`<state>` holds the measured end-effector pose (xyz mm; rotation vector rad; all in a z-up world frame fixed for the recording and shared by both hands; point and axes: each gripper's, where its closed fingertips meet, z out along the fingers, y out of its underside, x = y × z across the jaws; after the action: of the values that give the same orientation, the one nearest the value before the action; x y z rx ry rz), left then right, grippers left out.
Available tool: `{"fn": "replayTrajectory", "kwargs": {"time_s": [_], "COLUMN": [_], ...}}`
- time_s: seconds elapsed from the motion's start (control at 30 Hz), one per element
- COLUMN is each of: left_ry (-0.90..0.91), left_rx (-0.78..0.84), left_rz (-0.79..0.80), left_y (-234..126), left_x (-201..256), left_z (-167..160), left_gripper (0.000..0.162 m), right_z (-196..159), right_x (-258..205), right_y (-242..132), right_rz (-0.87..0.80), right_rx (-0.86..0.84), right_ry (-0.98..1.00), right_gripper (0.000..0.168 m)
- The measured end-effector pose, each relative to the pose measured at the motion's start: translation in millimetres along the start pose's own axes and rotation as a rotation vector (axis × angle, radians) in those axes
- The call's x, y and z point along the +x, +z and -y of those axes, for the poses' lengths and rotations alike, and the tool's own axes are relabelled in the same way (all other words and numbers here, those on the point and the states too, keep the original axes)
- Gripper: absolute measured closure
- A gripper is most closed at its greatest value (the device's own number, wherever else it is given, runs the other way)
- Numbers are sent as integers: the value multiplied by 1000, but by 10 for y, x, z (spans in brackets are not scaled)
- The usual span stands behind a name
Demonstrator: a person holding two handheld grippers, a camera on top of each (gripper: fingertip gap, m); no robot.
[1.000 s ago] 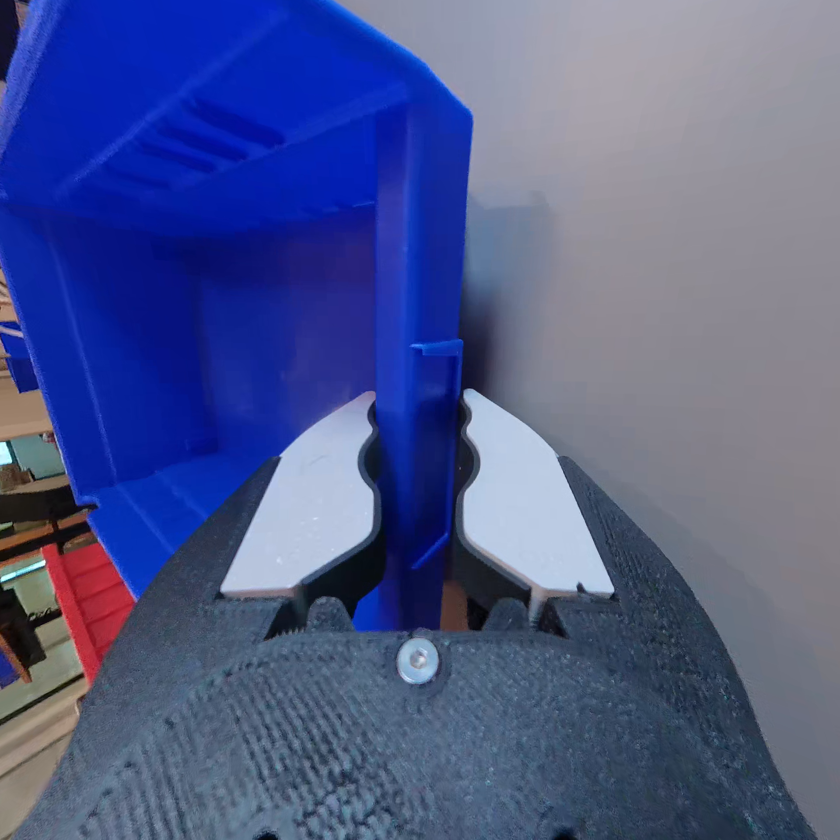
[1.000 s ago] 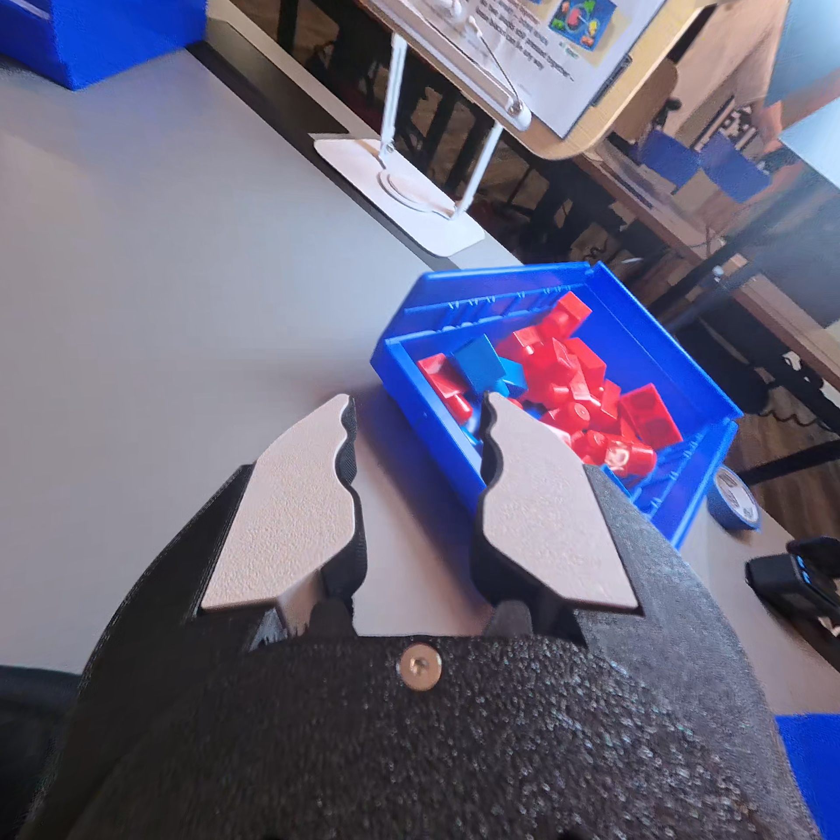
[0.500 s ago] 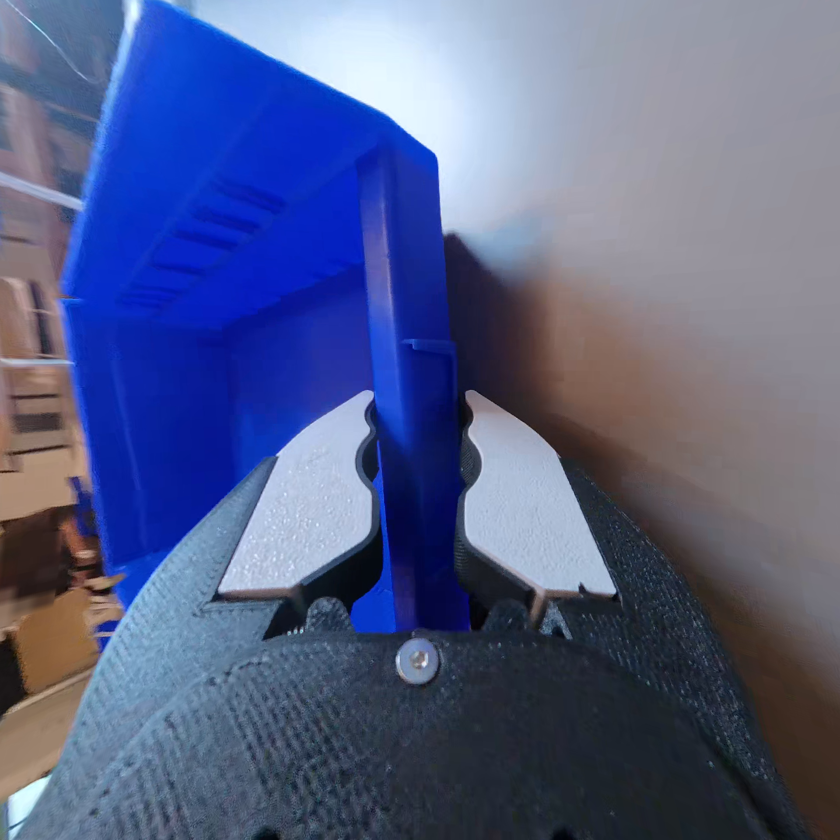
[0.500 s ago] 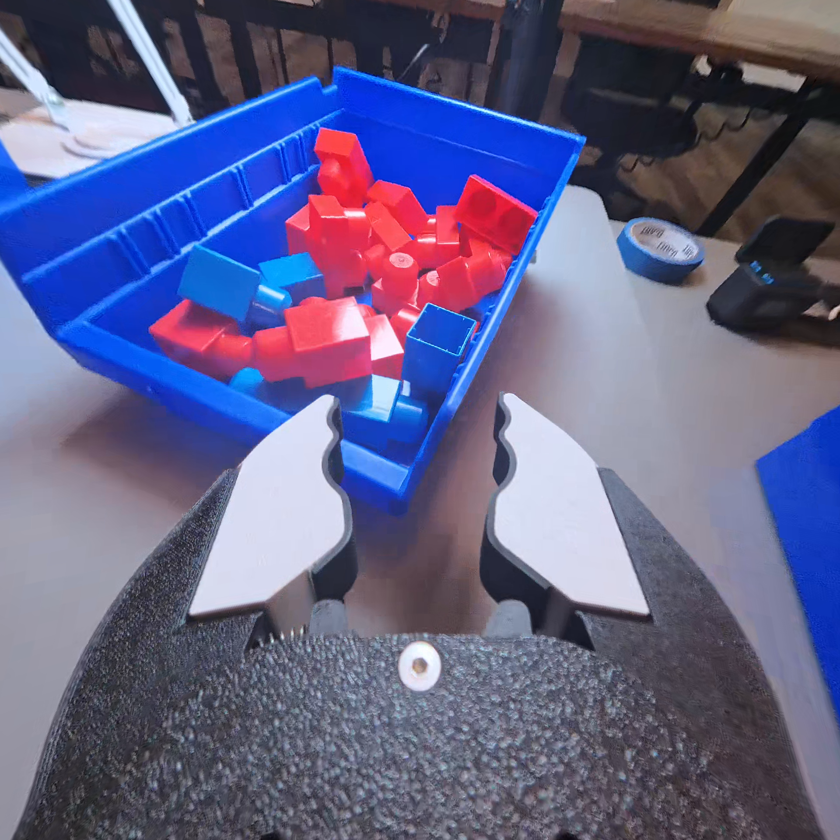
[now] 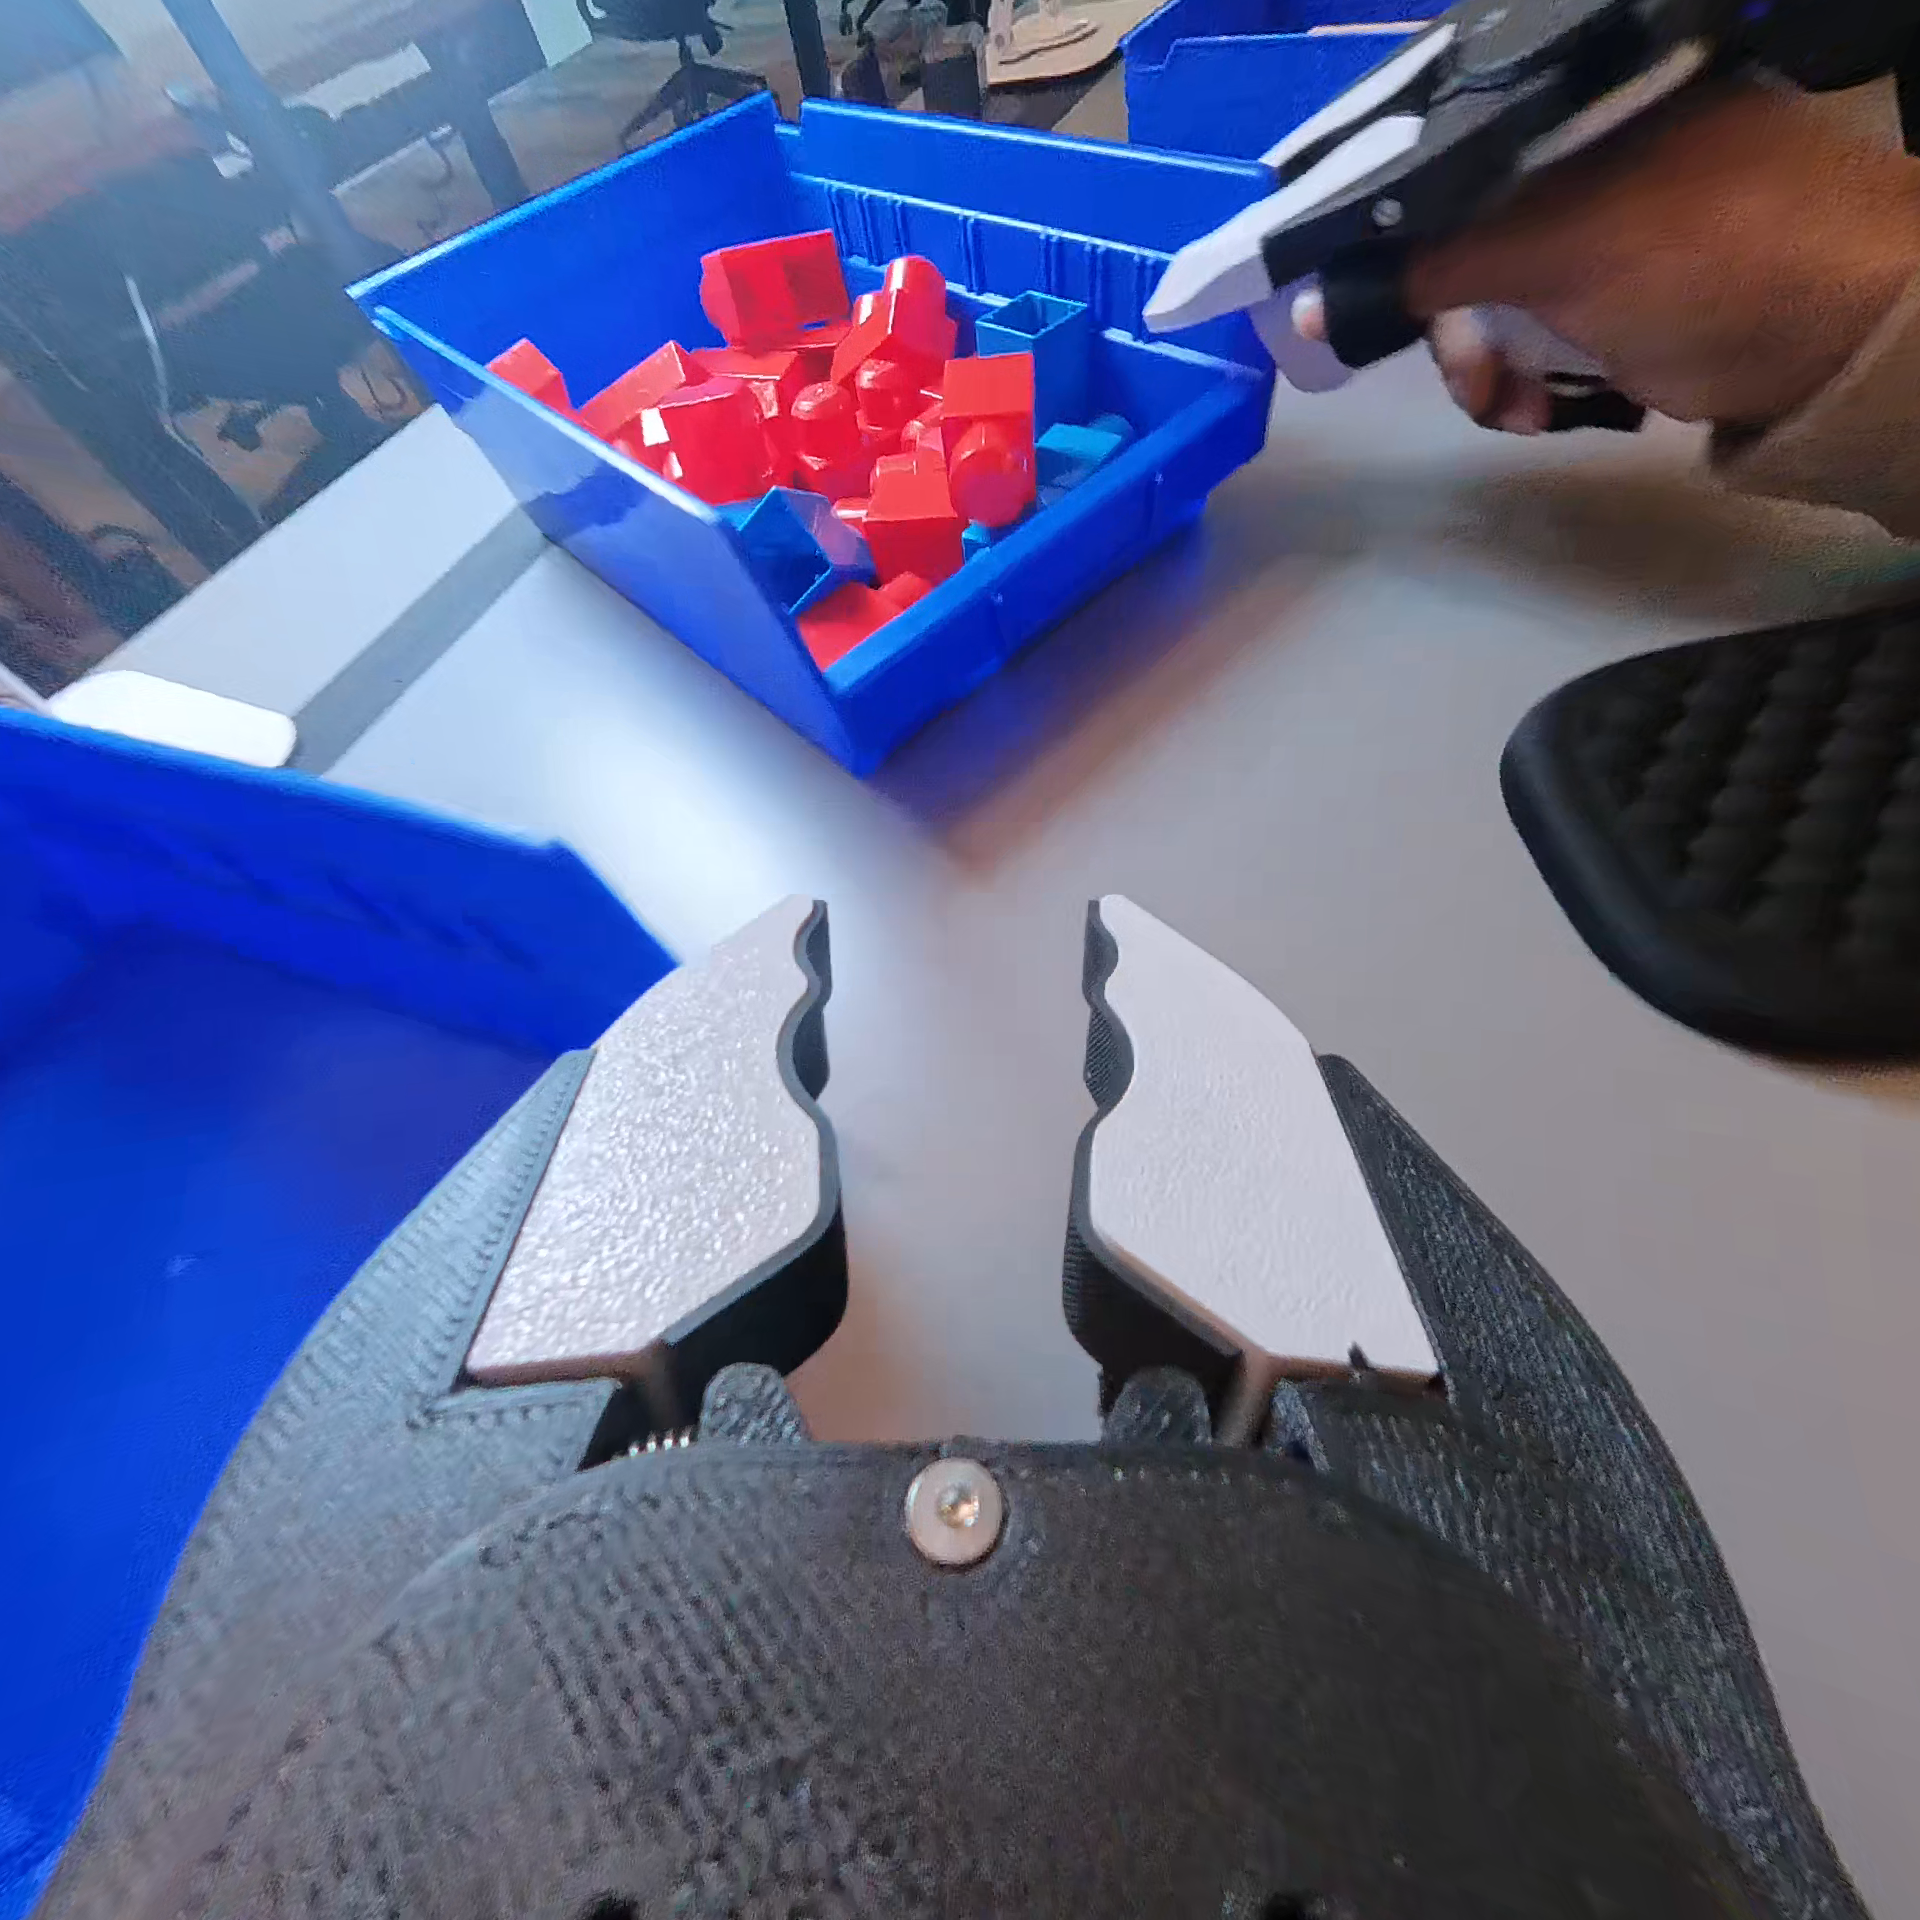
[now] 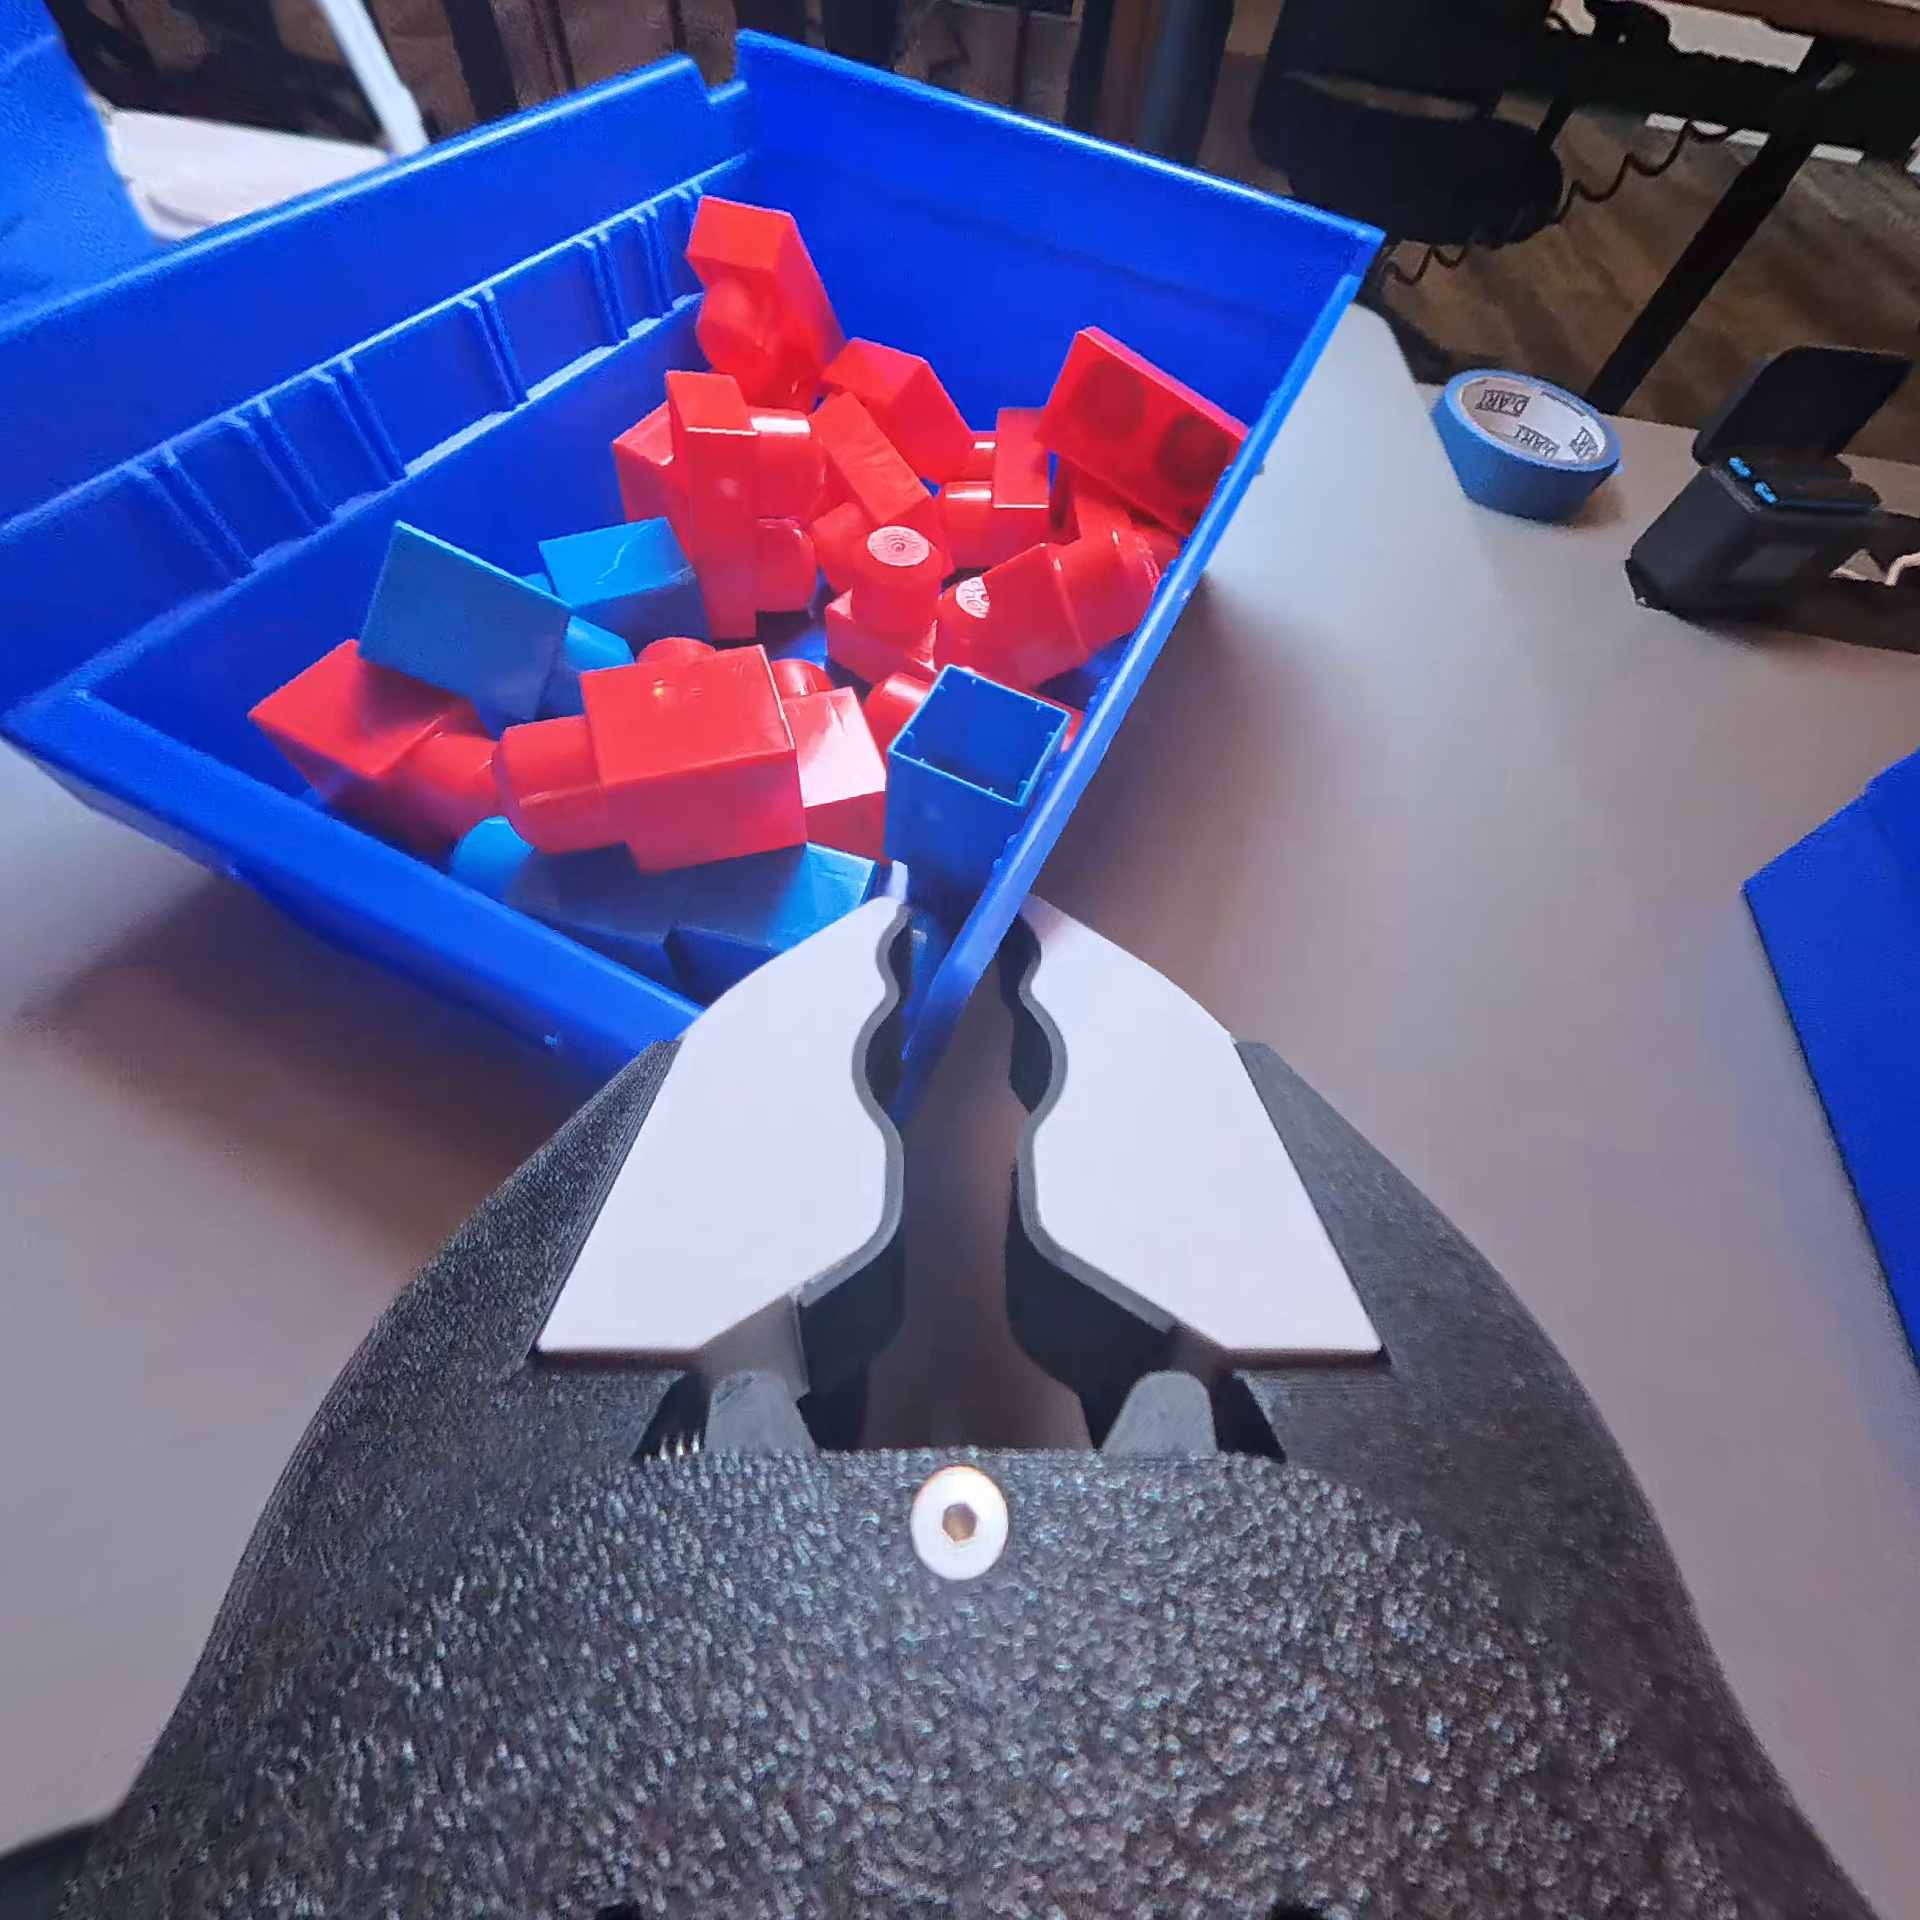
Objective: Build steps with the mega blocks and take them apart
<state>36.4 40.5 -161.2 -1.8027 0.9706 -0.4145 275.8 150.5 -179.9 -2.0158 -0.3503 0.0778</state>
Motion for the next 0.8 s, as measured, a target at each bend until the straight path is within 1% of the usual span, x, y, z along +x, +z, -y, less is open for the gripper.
{"fn": "replayTrajectory", "kwargs": {"time_s": [0.1,0.2,0.23,0.27,0.3,0.33,0.37,0.43,0.47,0.53,0.67,0.8], "left_ry": [-63,-120,-114,-103,-107,-112,-93,43,77,90,143,203], "left_rx": [9,-20,-31,-35,-41,-42,-49,-30,-14,16,80,146], "left_rz": [15,11,30,45,46,32,44,129,145,150,238,353], "left_y": [324,512,534,535,515,475,425,272,177,-19,-501,-1123], "left_x": [40,72,61,52,71,124,159,198,247,345,368,370], "left_z": [65,38,9,-16,-43,-53,-68,-45,-12,55,233,450], "left_gripper": [107,102,106,120,141,141,143,148,148,148,149,149], "right_z": [-128,-258,-299,-336,-369,-399,-423,-418,-392,-308,-146,200], "right_x": [-242,-452,-501,-533,-557,-586,-636,-739,-760,-829,-1084,-1406], "right_y": [-302,-613,-711,-803,-889,-971,-1054,-1245,-1344,-1533,-1795,-2103], "right_rz": [24,51,55,52,42,33,30,6,-26,-38,5,57], "right_rx": [-2,14,26,39,55,71,90,159,205,290,382,503], "right_ry": [-52,-87,-96,-105,-117,-129,-139,-171,-193,-200,-206,-238], "right_gripper": [149,149,150,153,154,154,153,155,158,158,158,158]}}
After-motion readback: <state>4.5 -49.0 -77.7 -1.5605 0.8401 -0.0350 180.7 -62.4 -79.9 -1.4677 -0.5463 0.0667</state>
